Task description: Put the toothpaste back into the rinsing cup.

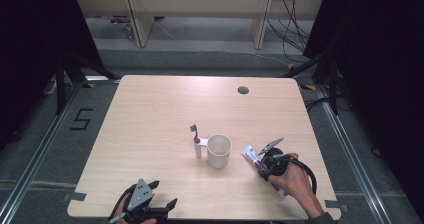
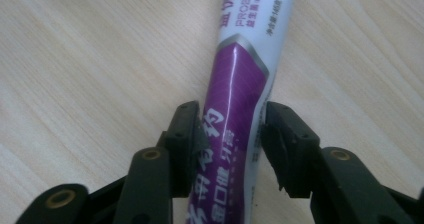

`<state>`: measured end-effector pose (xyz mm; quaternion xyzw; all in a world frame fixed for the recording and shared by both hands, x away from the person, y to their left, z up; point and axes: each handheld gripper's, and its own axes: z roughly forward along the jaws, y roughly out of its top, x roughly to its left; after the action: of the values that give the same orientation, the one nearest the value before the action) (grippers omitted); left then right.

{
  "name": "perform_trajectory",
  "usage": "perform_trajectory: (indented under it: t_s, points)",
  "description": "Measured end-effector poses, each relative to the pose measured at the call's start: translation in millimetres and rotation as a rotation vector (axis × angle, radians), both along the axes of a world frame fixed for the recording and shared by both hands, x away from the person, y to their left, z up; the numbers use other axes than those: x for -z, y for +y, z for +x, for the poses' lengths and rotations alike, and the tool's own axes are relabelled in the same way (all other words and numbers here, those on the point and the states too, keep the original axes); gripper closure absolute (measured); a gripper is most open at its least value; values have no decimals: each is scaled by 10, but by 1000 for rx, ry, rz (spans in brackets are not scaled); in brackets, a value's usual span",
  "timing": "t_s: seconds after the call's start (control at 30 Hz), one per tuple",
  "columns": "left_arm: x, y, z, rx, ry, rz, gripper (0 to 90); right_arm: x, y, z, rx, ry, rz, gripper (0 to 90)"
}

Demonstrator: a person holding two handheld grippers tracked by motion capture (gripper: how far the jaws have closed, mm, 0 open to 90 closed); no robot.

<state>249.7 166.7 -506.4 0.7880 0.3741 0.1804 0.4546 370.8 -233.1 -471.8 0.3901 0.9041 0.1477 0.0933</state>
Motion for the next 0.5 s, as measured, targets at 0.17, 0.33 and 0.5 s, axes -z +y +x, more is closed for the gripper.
perform_trajectory:
  t_s: [0.17, 0.33, 0.5]
  points:
    - [-2, 2, -1, 5, 0, 1, 172, -32, -30, 64, 18, 36, -5, 715]
    - [7, -4, 4, 8, -5, -7, 172, -17, -52, 127, 10, 52, -23, 744]
    - [8, -5, 3, 7, -4, -6, 172, -9, -40, 210, -28, 103, -49, 746]
